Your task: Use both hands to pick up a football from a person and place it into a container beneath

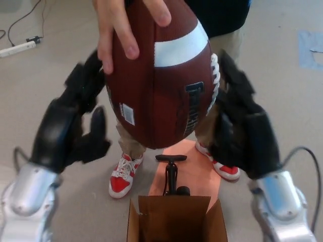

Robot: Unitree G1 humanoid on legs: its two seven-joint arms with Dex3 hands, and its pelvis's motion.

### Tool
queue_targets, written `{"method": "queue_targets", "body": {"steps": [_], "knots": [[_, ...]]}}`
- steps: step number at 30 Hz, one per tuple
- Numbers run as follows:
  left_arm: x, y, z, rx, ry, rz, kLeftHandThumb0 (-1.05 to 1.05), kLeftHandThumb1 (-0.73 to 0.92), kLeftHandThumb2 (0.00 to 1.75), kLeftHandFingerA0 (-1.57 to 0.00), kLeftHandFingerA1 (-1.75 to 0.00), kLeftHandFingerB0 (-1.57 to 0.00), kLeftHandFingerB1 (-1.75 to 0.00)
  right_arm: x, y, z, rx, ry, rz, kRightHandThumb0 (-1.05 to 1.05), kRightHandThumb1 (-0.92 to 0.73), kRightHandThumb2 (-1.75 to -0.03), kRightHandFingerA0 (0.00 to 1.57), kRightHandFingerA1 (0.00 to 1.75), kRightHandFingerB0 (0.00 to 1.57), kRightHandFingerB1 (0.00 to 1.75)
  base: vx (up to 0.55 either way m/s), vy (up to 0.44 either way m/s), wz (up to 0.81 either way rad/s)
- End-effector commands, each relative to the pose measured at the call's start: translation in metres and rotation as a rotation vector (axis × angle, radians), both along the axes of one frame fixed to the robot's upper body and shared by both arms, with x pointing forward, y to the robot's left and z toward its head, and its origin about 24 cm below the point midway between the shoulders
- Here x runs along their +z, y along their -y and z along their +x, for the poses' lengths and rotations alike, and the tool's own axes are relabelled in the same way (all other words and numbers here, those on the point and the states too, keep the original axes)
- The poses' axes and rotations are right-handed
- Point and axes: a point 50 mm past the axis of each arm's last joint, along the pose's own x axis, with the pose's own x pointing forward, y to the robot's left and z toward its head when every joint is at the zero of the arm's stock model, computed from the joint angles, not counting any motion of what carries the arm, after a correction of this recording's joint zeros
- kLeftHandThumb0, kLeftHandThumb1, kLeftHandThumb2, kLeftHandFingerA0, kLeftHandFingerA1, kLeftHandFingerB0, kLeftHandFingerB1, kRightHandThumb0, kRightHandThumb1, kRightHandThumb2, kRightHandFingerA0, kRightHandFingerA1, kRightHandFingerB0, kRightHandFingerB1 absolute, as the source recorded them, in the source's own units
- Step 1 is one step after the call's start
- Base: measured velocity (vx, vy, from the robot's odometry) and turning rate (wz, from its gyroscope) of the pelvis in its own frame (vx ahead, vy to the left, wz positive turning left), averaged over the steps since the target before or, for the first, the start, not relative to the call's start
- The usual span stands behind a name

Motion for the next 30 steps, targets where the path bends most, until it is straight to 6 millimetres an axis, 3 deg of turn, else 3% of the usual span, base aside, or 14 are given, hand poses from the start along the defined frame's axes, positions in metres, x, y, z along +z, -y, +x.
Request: {"method": "queue_targets", "body": {"steps": [1, 2, 4, 5, 11, 12, 14, 15, 18, 19, 24, 26, 27, 30], "knots": [[0.047, 0.045, 0.009, -0.026, 0.106, 0.011, -0.82, 0.89, 1.20, 0.00, -0.12, 0.00, -0.13, 0.053, -0.043, -0.001, 0.070, 0.145, -0.004, -0.81, -0.92, -0.75, 0.00, 0.19, 0.00, 0.00, 0.00, 0.000, 0.00], [0.054, 0.050, 0.010, -0.011, 0.142, 0.043, -0.83, 0.91, 1.22, 0.00, -0.11, 0.00, -0.11, 0.058, -0.047, 0.000, 0.060, 0.174, -0.016, -0.93, -0.90, -1.18, 0.00, 0.04, 0.00, 0.05, 0.00, 0.000, 0.00], [0.059, 0.054, 0.011, -0.004, 0.149, 0.035, -0.85, 0.91, 1.21, 0.00, -0.09, 0.00, -0.10, 0.063, -0.051, 0.001, 0.051, 0.191, -0.016, -0.78, -0.92, -0.78, 0.00, 0.00, 0.00, 0.00, 0.00, 0.000, 0.00], [0.064, 0.057, 0.012, 0.014, 0.151, 0.022, -0.84, 0.92, 1.22, 0.00, -0.09, 0.00, -0.09, 0.069, -0.054, 0.002, 0.041, 0.199, -0.016, -0.84, -0.86, -1.10, 0.00, 0.00, 0.00, 0.00, 0.00, 0.000, 0.00], [0.068, 0.057, 0.014, 0.041, 0.107, -0.011, -0.82, 0.88, 1.20, 0.00, -0.12, 0.00, -0.12, 0.072, -0.056, 0.004, 0.036, 0.169, 0.000, -0.75, -0.92, -0.83, 0.00, 0.00, 0.00, 0.00, 0.00, 0.000, 0.00], [0.066, 0.057, 0.015, 0.040, 0.096, -0.024, -0.83, 0.89, 1.19, 0.00, -0.10, 0.00, -0.11, 0.071, -0.056, 0.005, 0.041, 0.149, 0.003, -0.84, -0.91, -1.19, 0.00, 0.10, 0.00, 0.07, 0.00, 0.000, 0.00], [0.063, 0.057, 0.016, 0.038, 0.073, -0.034, -0.83, 0.89, 1.19, 0.00, -0.10, 0.00, -0.11, 0.069, -0.057, 0.006, 0.038, 0.132, 0.002, -0.74, -0.92, -0.83, 0.00, 0.00, 0.00, 0.00, 0.00, 0.000, 0.00], [0.058, 0.057, 0.018, 0.034, 0.051, -0.037, -0.83, 0.89, 1.19, 0.00, -0.10, 0.00, -0.10, 0.064, -0.056, 0.008, 0.041, 0.104, 0.003, -0.85, -0.92, -1.19, 0.00, 0.10, 0.00, 0.07, 0.00, 0.000, 0.00], [0.046, 0.057, 0.024, 0.028, 0.001, -0.053, -0.82, 0.88, 1.17, 0.00, -0.10, 0.00, -0.11, 0.053, -0.052, 0.012, 0.033, 0.053, -0.027, -0.75, -0.92, -0.83, 0.00, 0.00, 0.00, 0.00, 0.00, 0.000, 0.00], [0.041, 0.057, 0.026, 0.023, -0.020, -0.059, -0.85, 0.89, 1.17, 0.00, -0.08, 0.00, -0.09, 0.048, -0.050, 0.014, 0.030, 0.033, -0.034, -0.86, -0.92, -1.18, 0.00, 0.08, 0.00, 0.06, 0.00, 0.000, 0.00], [0.016, 0.059, 0.033, -0.001, -0.119, -0.065, -0.83, 0.92, 1.18, 0.00, -0.08, 0.00, -0.08, 0.025, -0.042, 0.021, 0.012, -0.047, -0.055, -0.84, -0.92, -1.17, 0.00, 0.08, 0.00, 0.06, 0.00, 0.000, 0.00], [0.006, 0.059, 0.036, -0.003, -0.146, -0.064, -0.83, 0.92, 1.18, 0.00, -0.09, 0.00, -0.08, 0.015, -0.037, 0.023, 0.001, -0.078, -0.084, -0.71, -0.92, -0.82, 0.00, 0.00, 0.00, 0.00, 0.00, 0.000, 0.00], [-0.003, 0.061, 0.039, 0.003, -0.188, -0.056, -0.84, 0.92, 1.19, 0.00, -0.09, 0.00, -0.09, 0.007, -0.033, 0.024, -0.016, -0.099, -0.096, -0.79, -0.92, -1.18, 0.00, 0.11, 0.00, 0.10, 0.00, 0.000, 0.00], [-0.009, 0.062, 0.042, 0.007, -0.205, -0.050, -0.84, 0.92, 1.20, 0.00, -0.10, 0.00, -0.09, 0.001, -0.030, 0.026, -0.025, -0.116, -0.108, -0.80, -0.92, -1.19, 0.00, 0.11, 0.00, 0.10, 0.00, 0.000, 0.00]]}}
